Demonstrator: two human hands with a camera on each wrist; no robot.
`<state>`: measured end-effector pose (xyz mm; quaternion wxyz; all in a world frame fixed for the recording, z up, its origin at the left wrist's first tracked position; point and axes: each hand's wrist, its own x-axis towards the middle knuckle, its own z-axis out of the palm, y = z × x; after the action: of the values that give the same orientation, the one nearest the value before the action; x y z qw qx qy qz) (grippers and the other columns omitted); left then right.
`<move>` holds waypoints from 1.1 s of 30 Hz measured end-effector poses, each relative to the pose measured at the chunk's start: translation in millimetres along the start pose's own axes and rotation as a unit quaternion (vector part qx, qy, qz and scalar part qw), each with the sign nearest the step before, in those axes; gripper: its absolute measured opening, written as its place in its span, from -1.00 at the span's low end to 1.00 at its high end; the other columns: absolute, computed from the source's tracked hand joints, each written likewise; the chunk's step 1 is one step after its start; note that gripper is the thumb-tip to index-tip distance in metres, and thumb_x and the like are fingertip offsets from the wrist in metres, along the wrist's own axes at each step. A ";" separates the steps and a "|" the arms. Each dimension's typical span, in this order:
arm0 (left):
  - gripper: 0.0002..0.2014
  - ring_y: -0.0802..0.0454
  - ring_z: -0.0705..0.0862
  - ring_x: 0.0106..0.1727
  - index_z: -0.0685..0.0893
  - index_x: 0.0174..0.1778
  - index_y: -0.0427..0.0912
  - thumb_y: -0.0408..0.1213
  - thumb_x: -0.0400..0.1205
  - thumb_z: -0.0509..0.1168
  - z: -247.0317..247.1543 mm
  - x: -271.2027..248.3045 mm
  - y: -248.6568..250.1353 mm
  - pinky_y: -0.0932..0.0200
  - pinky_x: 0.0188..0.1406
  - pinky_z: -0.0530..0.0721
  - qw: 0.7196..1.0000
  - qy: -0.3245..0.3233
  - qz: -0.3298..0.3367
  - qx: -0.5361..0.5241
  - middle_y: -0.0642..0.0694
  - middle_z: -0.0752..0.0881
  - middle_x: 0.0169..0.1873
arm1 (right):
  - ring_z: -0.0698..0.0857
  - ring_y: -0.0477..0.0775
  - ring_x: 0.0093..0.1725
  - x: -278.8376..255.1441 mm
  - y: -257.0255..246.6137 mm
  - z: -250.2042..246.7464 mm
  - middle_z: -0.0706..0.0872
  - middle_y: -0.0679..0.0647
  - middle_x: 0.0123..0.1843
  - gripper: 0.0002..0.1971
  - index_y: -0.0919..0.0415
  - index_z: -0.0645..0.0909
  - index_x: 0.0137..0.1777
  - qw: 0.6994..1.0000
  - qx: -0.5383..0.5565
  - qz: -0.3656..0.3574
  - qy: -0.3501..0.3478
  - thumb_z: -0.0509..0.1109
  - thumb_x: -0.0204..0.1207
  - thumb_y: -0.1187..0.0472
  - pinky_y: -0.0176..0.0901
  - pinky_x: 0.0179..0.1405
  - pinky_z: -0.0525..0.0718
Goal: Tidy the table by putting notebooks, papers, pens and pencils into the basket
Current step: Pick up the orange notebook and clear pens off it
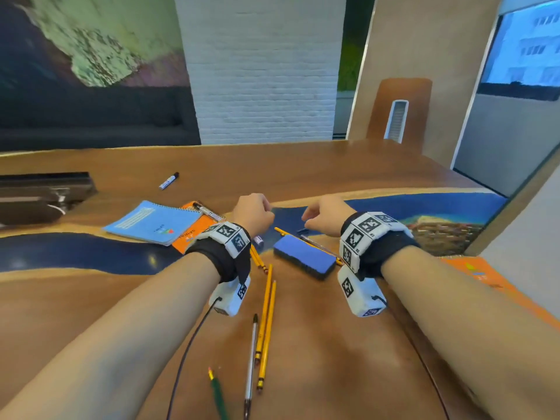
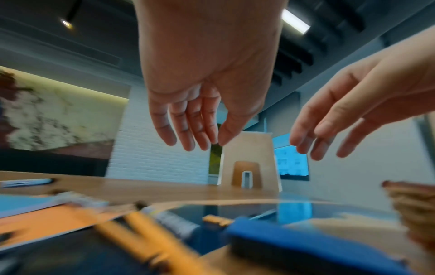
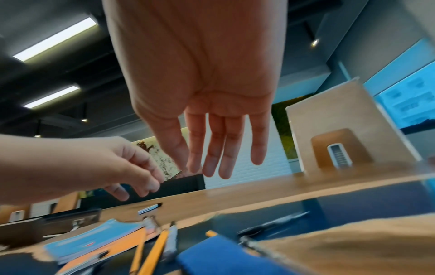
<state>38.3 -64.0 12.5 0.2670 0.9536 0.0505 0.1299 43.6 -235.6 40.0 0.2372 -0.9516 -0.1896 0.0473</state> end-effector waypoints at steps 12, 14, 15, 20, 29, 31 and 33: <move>-0.78 -0.24 0.56 0.21 0.58 0.17 -0.30 -0.37 0.67 0.12 -47.5 -17.2 -174.4 -0.07 0.11 0.59 0.965 0.015 -0.142 0.222 -0.27 0.61 0.15 | 0.65 0.14 0.20 57.9 -97.0 104.6 0.70 0.19 0.22 -0.75 0.28 0.68 0.19 0.990 0.064 -0.095 -0.081 0.29 0.56 0.32 -0.12 0.15 0.60; -0.73 -0.22 0.52 0.29 0.53 0.28 -0.28 -0.33 0.69 0.15 -50.4 -13.9 -190.4 -0.05 0.17 0.56 0.955 -0.012 -0.152 0.254 -0.25 0.57 0.22 | 0.63 0.14 0.26 68.2 -107.2 117.1 0.69 0.18 0.27 -0.71 0.27 0.65 0.25 0.988 0.071 -0.104 -0.085 0.29 0.55 0.33 -0.11 0.24 0.58; -0.71 -0.21 0.51 0.31 0.52 0.31 -0.27 -0.31 0.68 0.17 -51.2 -10.7 -198.2 -0.04 0.19 0.56 0.952 -0.028 -0.153 0.265 -0.25 0.55 0.25 | 0.63 0.13 0.27 74.7 -112.7 123.9 0.68 0.17 0.28 -0.69 0.27 0.63 0.27 0.987 0.071 -0.107 -0.091 0.29 0.56 0.33 -0.13 0.25 0.56; -0.62 -0.22 0.53 0.30 0.52 0.28 -0.34 -0.12 0.68 0.22 -50.9 12.5 -218.6 -0.03 0.20 0.54 0.951 -0.080 -0.139 0.265 -0.27 0.57 0.22 | 0.63 0.11 0.22 102.8 -130.1 149.5 0.69 0.15 0.25 -0.70 0.25 0.64 0.25 0.985 0.077 -0.127 -0.087 0.27 0.54 0.35 -0.15 0.19 0.57; -0.77 -0.30 0.65 0.15 0.61 -0.04 -0.44 -0.41 0.71 0.07 -46.6 21.2 -209.2 0.04 0.00 0.58 0.949 -0.094 -0.142 0.265 -0.32 0.66 -0.05 | 0.61 0.09 0.24 123.2 -129.6 169.4 0.66 0.13 0.28 -0.68 0.22 0.60 0.30 0.987 0.073 -0.123 -0.079 0.26 0.56 0.33 -0.11 0.22 0.57; -0.77 -0.28 0.65 0.17 0.61 -0.02 -0.41 -0.47 0.70 0.04 -46.6 22.2 -206.3 0.06 0.02 0.58 0.947 -0.085 -0.133 0.280 -0.31 0.65 -0.02 | 0.62 0.10 0.23 122.9 -130.4 169.1 0.66 0.13 0.27 -0.69 0.23 0.60 0.30 0.987 0.076 -0.120 -0.078 0.26 0.57 0.32 -0.12 0.21 0.57; -0.73 -0.26 0.64 0.19 0.61 0.14 -0.40 -0.50 0.71 0.02 -44.9 23.2 -203.3 0.06 0.09 0.59 0.945 -0.086 -0.126 0.288 -0.33 0.64 0.15 | 0.62 0.10 0.25 121.9 -130.4 170.2 0.67 0.14 0.28 -0.68 0.24 0.60 0.30 0.987 0.063 -0.120 -0.086 0.27 0.57 0.31 -0.13 0.23 0.56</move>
<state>42.8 135.4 -51.6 -0.0019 0.9831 0.1827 -0.0080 81.4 -8.7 -49.0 0.2835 -0.8975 -0.3187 0.1122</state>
